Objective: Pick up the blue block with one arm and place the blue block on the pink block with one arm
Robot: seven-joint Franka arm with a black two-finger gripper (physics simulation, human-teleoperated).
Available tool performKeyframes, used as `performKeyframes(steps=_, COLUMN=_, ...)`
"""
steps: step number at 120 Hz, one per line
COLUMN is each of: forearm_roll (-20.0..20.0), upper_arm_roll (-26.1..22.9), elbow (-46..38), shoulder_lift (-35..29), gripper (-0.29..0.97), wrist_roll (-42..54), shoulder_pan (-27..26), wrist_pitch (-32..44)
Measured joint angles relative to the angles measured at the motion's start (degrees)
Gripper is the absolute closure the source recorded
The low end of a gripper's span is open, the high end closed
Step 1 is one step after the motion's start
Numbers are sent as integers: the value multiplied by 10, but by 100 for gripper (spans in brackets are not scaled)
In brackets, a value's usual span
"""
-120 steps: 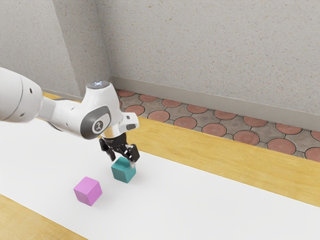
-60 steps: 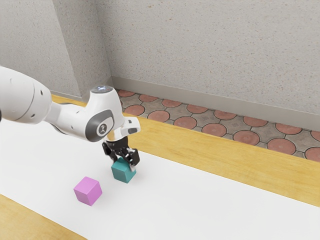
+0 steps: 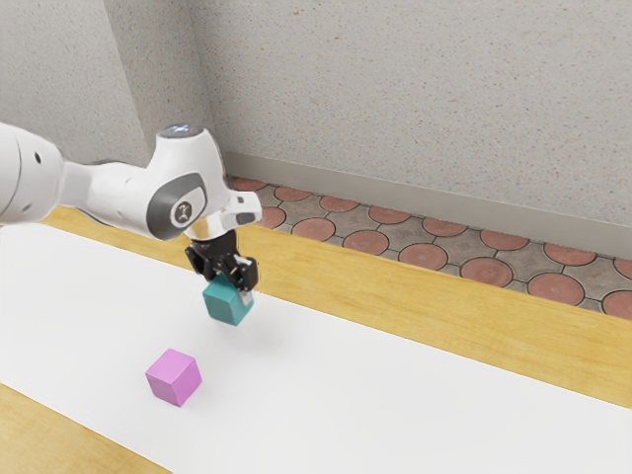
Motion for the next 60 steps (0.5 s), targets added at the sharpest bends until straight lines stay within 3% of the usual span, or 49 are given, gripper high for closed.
performKeyframes(steps=38, forearm_roll=10, upper_arm_roll=1, elbow=-136, shoulder_lift=-132, gripper=32, wrist_roll=-3, shoulder_pan=49, wrist_pitch=-20)
performKeyframes(steps=60, forearm_roll=10, upper_arm_roll=-3, elbow=-195, shoulder_lift=-182, gripper=31, wrist_roll=-3, shoulder_pan=30, wrist_pitch=-13)
